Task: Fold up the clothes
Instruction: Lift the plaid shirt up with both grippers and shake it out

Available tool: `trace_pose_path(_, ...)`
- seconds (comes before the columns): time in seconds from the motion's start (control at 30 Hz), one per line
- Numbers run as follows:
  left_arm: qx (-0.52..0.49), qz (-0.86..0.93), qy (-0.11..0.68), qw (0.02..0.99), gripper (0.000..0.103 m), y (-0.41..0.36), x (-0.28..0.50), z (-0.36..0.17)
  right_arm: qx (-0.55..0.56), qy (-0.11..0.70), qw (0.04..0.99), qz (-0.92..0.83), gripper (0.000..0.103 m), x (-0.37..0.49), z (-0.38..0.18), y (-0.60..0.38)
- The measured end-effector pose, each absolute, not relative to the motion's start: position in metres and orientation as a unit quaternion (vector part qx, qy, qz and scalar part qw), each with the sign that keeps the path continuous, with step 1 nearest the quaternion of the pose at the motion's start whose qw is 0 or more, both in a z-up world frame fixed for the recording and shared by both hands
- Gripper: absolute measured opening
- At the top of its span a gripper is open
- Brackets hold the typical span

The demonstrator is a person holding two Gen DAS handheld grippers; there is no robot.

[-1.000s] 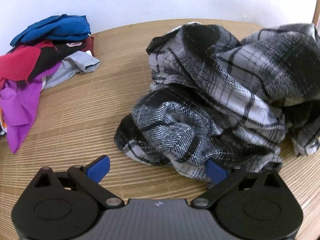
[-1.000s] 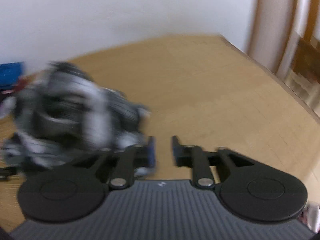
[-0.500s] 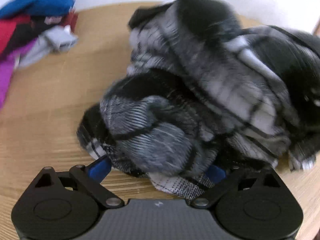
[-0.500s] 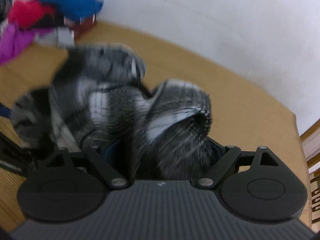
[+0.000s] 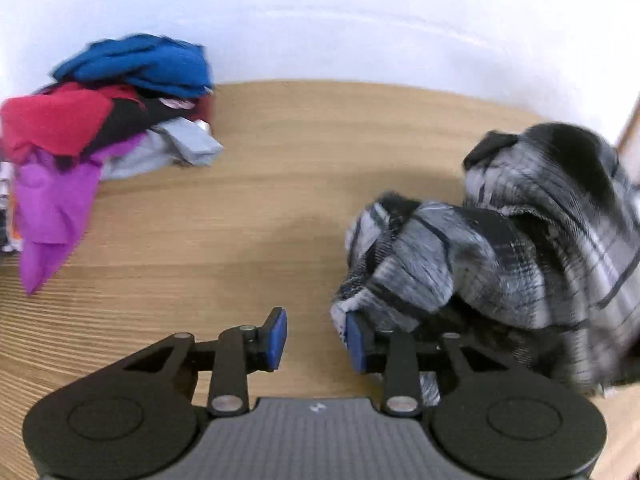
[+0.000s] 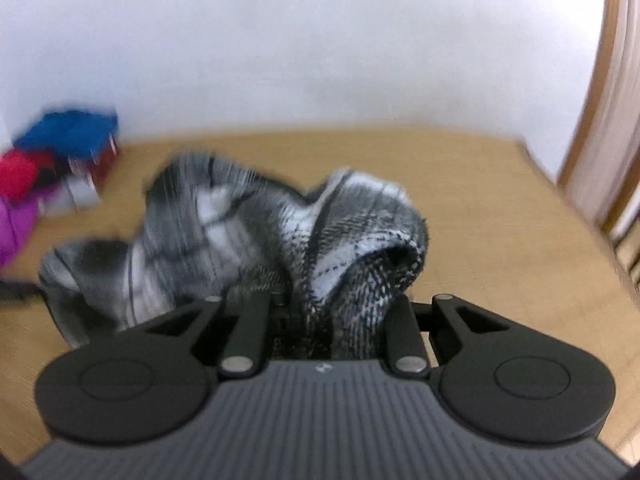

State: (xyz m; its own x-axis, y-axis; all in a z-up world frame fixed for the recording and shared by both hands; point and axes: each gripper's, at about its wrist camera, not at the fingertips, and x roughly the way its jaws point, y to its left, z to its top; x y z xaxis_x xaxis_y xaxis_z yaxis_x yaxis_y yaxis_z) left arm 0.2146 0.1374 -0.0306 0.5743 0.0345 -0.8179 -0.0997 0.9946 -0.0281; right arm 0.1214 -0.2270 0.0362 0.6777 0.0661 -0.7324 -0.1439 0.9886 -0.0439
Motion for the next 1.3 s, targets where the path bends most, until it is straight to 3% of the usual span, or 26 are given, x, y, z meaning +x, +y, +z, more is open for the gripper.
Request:
trace_pose_path(0.07,-0.02,0.031,0.471,0.881,0.043,0.121,0.215,-0.037,-0.08,0.469,0.878,0.043,0.042,0.119,-0.003,-0.243)
trace_pose_path(0.13,-0.003,0.02,0.475,0.88,0.049,0.109,0.214,-0.039,-0.123,0.513,0.849,0.031,0.043,0.112,-0.039,-0.241)
trace_pose_path(0.33,0.056,-0.037,0.437,0.897,0.069,0.096,0.201,-0.005,-0.152,0.421,0.891,0.072,0.047,0.055,0.012,-0.238)
trace_pose_path(0.4,0.067,-0.06,0.411,0.907,0.081,0.088,0.193,0.012,-0.16,0.37,0.911,0.087,0.057,0.043,0.036,-0.252)
trace_pose_path(0.47,0.076,-0.079,0.39,0.914,0.085,0.079,0.194,0.022,-0.167,0.317,0.928,0.101,0.082,0.033,0.06,-0.267)
trace_pose_path(0.5,0.082,-0.083,0.385,0.916,0.086,0.075,0.202,0.022,-0.169,0.29,0.936,0.103,0.085,0.039,0.067,-0.278)
trace_pose_path(0.6,0.092,-0.11,0.401,0.905,0.088,0.061,0.235,0.008,-0.174,0.252,0.942,0.138,0.086,0.073,0.066,-0.255)
trace_pose_path(0.73,0.12,-0.122,0.45,0.876,0.088,0.049,0.271,-0.02,-0.25,0.303,0.903,0.174,0.086,0.115,0.028,-0.22)
trace_pose_path(0.83,0.101,-0.123,0.484,0.861,0.097,0.057,0.295,-0.038,-0.307,0.319,0.885,0.147,0.086,0.138,0.003,-0.214)
trace_pose_path(0.93,0.041,-0.153,0.542,0.825,0.097,0.058,0.309,-0.066,-0.274,0.368,0.877,0.14,0.086,0.17,-0.029,-0.22)
trace_pose_path(1.03,0.019,-0.166,0.558,0.813,0.084,0.044,0.304,-0.091,-0.204,0.427,0.869,0.146,0.086,0.183,-0.046,-0.237)
trace_pose_path(1.07,0.032,-0.162,0.547,0.821,0.074,0.036,0.299,-0.094,-0.197,0.431,0.868,0.15,0.083,0.182,-0.048,-0.24)
trace_pose_path(1.1,0.038,-0.16,0.536,0.828,0.061,0.031,0.295,-0.093,-0.193,0.433,0.867,0.156,0.076,0.18,-0.048,-0.243)
trace_pose_path(1.13,0.041,-0.159,0.526,0.835,0.053,0.028,0.291,-0.09,-0.189,0.434,0.866,0.161,0.062,0.178,-0.049,-0.246)
trace_pose_path(1.17,0.03,-0.156,0.518,0.841,0.038,0.031,0.289,-0.084,-0.189,0.43,0.868,0.164,0.043,0.175,-0.045,-0.246)
trace_pose_path(1.2,0.014,-0.153,0.511,0.846,0.027,0.036,0.289,-0.077,-0.19,0.424,0.869,0.168,0.031,0.172,-0.04,-0.245)
trace_pose_path(1.23,-0.007,-0.145,0.502,0.853,0.024,0.044,0.289,-0.069,-0.184,0.417,0.874,0.168,0.02,0.171,-0.031,-0.244)
trace_pose_path(1.3,-0.034,-0.123,0.477,0.869,0.02,0.064,0.289,-0.046,-0.164,0.393,0.888,0.175,0.015,0.171,-0.007,-0.24)
